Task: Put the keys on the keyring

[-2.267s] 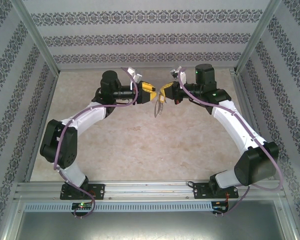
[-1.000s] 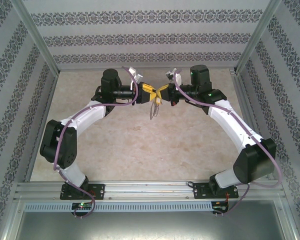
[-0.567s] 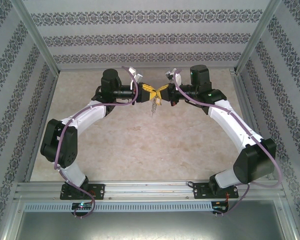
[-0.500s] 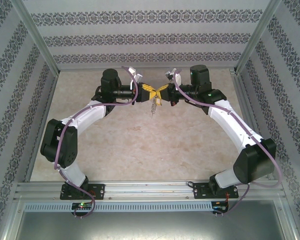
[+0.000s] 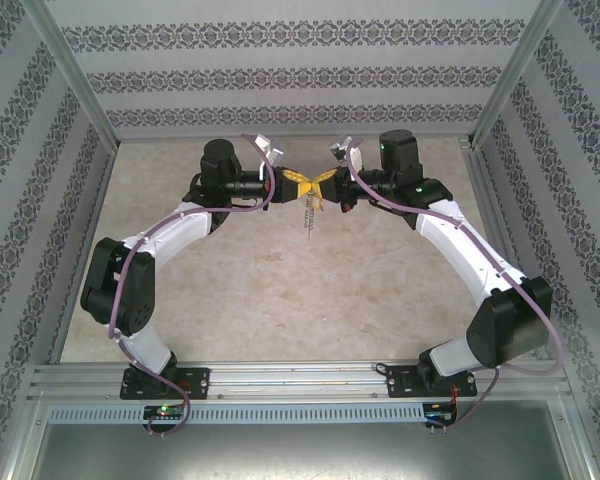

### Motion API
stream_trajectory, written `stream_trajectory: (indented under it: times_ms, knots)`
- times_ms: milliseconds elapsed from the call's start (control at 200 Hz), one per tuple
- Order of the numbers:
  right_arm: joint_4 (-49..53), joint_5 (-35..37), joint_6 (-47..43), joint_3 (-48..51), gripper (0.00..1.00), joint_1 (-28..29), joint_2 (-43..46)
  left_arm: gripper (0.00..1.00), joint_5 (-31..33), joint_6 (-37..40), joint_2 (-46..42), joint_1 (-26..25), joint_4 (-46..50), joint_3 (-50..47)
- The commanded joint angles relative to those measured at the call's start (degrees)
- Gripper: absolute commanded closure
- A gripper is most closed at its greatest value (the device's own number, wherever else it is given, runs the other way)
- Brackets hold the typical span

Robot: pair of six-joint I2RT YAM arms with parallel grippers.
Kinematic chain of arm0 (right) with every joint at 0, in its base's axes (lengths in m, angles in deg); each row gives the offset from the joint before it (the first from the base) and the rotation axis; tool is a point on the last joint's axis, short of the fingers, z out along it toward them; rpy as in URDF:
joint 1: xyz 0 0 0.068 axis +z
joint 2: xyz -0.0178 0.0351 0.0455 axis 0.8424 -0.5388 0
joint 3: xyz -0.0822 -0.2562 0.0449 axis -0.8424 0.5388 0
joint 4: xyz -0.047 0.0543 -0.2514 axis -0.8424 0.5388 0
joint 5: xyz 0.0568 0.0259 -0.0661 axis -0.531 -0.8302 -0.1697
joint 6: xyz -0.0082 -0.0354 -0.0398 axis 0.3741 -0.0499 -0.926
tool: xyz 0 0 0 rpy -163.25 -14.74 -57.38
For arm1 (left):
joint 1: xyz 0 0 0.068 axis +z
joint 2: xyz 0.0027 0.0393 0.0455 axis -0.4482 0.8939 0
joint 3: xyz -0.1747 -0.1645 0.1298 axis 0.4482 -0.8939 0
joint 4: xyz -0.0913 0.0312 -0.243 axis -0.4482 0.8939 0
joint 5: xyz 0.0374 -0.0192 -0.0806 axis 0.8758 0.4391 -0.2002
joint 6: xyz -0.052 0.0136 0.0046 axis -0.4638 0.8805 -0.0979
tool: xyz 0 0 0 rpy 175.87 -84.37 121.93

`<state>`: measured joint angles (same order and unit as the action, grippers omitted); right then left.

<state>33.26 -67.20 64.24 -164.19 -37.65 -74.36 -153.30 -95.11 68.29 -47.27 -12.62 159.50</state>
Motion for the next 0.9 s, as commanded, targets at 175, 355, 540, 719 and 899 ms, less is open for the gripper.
stream_trajectory:
  times_ms: [175,355,540,719,899]
  knots:
    - [-8.4,1.4,4.3,1.9,0.55,-1.8,2.7,1.0,0.5,0.8,-1.2,-0.5,-3.4,-2.1]
    - [-17.8,4.0,10.4,10.4,0.49,-3.6,8.5,1.0,3.6,0.7,-2.8,-0.6,-4.8,-3.8]
    - [-32.6,11.6,19.1,23.8,0.46,-3.6,13.3,1.0,5.7,-2.4,-3.7,-0.8,-9.0,-5.6]
    - [-41.7,17.3,21.9,32.3,0.46,0.0,14.7,1.0,8.4,-4.7,-4.3,-1.3,-11.3,-6.5]
    - [-45.1,22.2,19.4,36.1,0.46,4.2,14.0,1.0,9.6,-5.4,-4.4,-1.9,-10.4,-6.5]
